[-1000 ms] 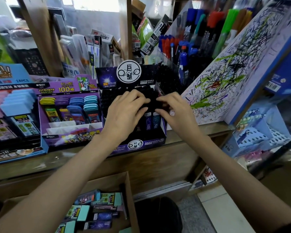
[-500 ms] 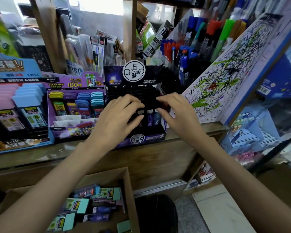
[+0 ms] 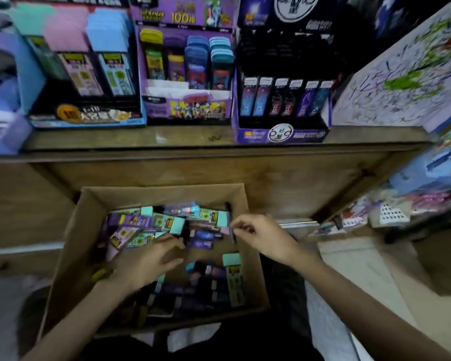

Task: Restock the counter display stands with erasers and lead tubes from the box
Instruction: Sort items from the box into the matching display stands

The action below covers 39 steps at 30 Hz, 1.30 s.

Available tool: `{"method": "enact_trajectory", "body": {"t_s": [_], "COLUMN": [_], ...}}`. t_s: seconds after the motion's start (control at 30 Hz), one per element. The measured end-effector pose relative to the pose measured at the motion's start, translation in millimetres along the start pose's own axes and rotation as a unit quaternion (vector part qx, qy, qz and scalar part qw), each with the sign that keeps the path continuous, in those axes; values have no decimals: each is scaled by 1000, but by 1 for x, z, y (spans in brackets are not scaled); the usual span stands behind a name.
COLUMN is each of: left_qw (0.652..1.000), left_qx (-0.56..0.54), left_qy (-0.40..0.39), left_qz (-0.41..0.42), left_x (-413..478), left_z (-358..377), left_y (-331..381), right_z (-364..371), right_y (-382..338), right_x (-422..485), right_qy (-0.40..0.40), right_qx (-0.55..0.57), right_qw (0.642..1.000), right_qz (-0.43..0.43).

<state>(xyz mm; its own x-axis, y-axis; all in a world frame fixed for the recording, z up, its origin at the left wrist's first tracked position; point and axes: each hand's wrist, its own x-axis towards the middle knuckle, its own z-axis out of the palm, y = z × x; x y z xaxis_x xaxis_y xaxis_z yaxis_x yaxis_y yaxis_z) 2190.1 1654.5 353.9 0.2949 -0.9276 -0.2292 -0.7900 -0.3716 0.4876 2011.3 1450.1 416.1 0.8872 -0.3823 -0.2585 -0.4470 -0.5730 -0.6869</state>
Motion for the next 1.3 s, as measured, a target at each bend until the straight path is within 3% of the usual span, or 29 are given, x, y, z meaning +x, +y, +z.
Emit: {"method": "enact_trajectory", "body": {"t_s": [0.17,0.33,0.6,0.93,1.07,1.3], "left_qw": [992,991,989,989,972,880], "left_qx": [-9,-39,36,-41,-179,-421], "left_qy": [-74,-120,-117,-63,-5,100], "left_qz": [-103,-46,-79,-125,-152,-194], "left_x": [-27,-35,-27,-26,-26,-27], "left_z": [46,51,56,58,53,34], "left_y": [-46,-63,-62,-65,-60,-52], "right_z": [68,107,128,129,130,121], "right_y": [17,30,36,35,37,39], "right_x": [24,40,37,41,41,44], "right_qy": [-121,-228,-238,-238,-235,-232], "right_qx": [-15,-86,-136,-192,-192,-139], "right_qw": [991,964,958,949,950,957], "right_qz": [47,108,87,82,70,108]}}
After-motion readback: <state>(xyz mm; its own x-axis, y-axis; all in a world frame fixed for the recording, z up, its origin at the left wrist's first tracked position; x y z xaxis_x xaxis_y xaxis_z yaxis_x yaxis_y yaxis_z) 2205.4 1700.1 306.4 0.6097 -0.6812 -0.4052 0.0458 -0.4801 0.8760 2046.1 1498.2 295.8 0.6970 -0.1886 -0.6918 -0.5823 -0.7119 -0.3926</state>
